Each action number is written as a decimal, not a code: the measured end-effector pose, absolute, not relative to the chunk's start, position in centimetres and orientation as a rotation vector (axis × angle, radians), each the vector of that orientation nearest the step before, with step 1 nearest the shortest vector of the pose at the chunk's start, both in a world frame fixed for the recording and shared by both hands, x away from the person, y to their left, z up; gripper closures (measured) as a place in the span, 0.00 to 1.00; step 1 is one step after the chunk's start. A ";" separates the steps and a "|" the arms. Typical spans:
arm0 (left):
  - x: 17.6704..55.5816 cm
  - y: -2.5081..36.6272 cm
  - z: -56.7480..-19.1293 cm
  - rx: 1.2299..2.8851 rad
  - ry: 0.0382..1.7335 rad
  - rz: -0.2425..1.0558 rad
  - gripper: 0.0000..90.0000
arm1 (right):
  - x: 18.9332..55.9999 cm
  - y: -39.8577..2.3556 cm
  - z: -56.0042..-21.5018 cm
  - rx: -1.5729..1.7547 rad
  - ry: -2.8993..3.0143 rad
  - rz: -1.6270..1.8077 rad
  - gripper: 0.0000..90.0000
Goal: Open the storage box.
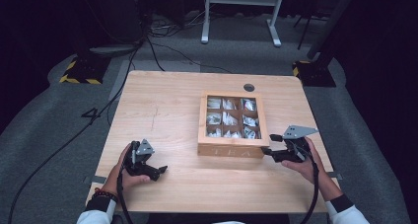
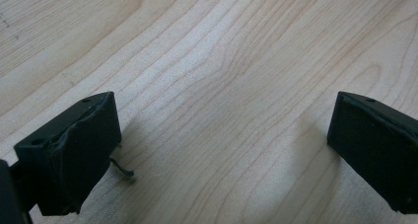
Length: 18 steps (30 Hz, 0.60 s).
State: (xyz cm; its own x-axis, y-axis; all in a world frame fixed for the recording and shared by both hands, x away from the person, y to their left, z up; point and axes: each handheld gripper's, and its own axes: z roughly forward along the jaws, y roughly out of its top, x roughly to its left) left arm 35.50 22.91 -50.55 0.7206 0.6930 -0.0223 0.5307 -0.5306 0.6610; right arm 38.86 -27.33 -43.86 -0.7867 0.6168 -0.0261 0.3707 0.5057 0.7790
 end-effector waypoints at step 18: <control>35.6 22.4 -50.2 2.271 0.956 0.319 0.02 | 39.7 -26.6 -44.2 0.891 2.461 1.205 0.35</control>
State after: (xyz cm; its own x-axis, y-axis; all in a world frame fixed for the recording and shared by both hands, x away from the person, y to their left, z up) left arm 35.64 22.37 -50.25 0.7053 0.7085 -0.0244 0.5514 -0.5266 0.6470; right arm 39.67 -26.63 -44.18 -0.7783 0.6269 0.0346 0.4118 0.4680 0.7819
